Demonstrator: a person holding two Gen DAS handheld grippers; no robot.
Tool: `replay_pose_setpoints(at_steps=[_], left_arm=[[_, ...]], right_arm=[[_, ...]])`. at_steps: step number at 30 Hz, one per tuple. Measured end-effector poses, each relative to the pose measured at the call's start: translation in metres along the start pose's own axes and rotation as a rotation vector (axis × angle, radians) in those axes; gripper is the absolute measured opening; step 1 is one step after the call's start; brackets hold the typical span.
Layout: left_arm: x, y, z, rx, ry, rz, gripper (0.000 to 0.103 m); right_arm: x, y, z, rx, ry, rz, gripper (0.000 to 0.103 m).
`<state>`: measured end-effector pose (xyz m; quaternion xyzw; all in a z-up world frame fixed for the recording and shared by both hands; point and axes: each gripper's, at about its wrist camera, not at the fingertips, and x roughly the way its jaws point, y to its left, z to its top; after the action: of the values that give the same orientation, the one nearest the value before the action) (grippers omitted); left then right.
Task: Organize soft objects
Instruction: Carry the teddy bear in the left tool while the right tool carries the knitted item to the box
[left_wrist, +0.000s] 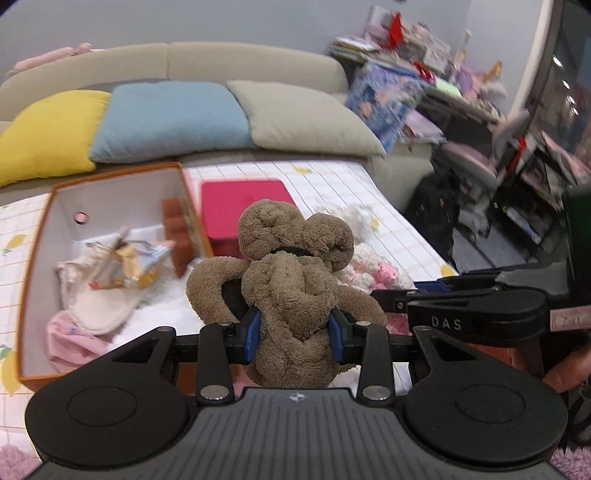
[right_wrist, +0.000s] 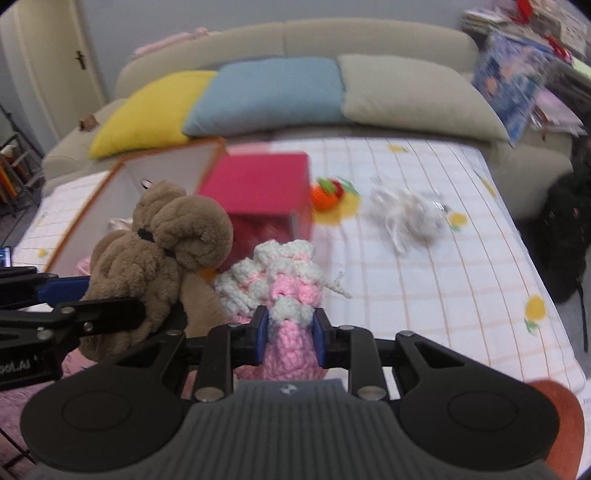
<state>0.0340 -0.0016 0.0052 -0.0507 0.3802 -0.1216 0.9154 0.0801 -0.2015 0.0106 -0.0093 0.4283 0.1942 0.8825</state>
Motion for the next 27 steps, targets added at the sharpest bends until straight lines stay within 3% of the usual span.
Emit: replay_pose_setpoints(at_steps=[7,14,21,27], left_arm=[[-0.010,0.036,0.010,-0.051,-0.048,0.092,0.042],[-0.010,0.071,0.028,-0.021,-0.079,0.178,0.042],[0.004,0.104,0.055,0.021,-0.113,0.255,0.042],[0.035,0.130,0.077,0.047,-0.084,0.289,0.042]], right_arm=[[0.002,0.039,0.030,-0.080,-0.039,0.071,0.024],[0.017,0.076,0.065,-0.197,-0.089,0.119,0.024],[0.045,0.099,0.105,-0.266,-0.122,0.109,0.024],[0.084,0.116,0.140,-0.348,-0.116,0.082,0.024]])
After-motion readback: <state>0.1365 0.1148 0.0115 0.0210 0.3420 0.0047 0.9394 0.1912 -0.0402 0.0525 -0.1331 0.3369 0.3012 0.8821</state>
